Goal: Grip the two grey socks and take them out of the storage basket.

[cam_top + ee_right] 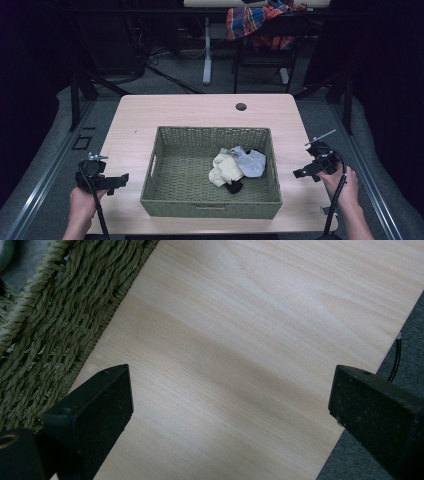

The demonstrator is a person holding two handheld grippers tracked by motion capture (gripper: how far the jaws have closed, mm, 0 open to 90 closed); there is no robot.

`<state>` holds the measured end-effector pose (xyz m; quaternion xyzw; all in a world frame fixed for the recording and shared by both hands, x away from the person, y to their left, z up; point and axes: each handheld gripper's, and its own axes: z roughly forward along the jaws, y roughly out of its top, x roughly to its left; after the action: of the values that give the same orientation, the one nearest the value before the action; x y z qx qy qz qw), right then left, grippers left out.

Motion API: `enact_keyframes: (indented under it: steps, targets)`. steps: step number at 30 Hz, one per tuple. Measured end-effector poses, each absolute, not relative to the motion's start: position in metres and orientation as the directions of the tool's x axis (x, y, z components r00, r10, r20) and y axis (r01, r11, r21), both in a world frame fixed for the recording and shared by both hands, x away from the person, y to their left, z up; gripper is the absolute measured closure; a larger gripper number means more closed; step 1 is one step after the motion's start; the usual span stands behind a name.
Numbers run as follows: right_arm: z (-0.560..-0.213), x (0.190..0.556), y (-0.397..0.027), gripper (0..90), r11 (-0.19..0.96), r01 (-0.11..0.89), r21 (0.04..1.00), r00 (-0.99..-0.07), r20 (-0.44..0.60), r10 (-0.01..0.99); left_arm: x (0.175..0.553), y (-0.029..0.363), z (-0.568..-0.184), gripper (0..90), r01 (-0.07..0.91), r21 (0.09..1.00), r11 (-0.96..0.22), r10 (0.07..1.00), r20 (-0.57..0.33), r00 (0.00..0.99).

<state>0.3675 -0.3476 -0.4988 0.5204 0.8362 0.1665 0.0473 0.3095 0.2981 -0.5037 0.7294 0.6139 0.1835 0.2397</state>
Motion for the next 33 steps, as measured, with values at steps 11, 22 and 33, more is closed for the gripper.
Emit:
enact_keyframes:
  steps: [11, 22, 33]
  targets:
    - [-0.498, 0.368, -0.348, 0.0, 0.371, 0.868, 0.332, -0.428, 0.119, 0.896, 0.309, 0.297, -0.503, 0.2, 0.802, 0.581, -0.142, 0.981, -0.027, 0.193]
    - [-0.482, 0.379, -0.348, 0.0, 0.350, 0.868, 0.351, -0.412, 0.119, 0.903, 0.307, 0.298, -0.504, 0.3, 0.805, 0.576, -0.145, 0.981, -0.021, 0.192]
    - [-0.468, 0.393, -0.331, 0.0, 0.384, 0.848, 0.365, -0.454, 0.129, 0.882, 0.308, 0.298, -0.505, 0.3, 0.811, 0.566, -0.149, 0.982, -0.015, 0.191]
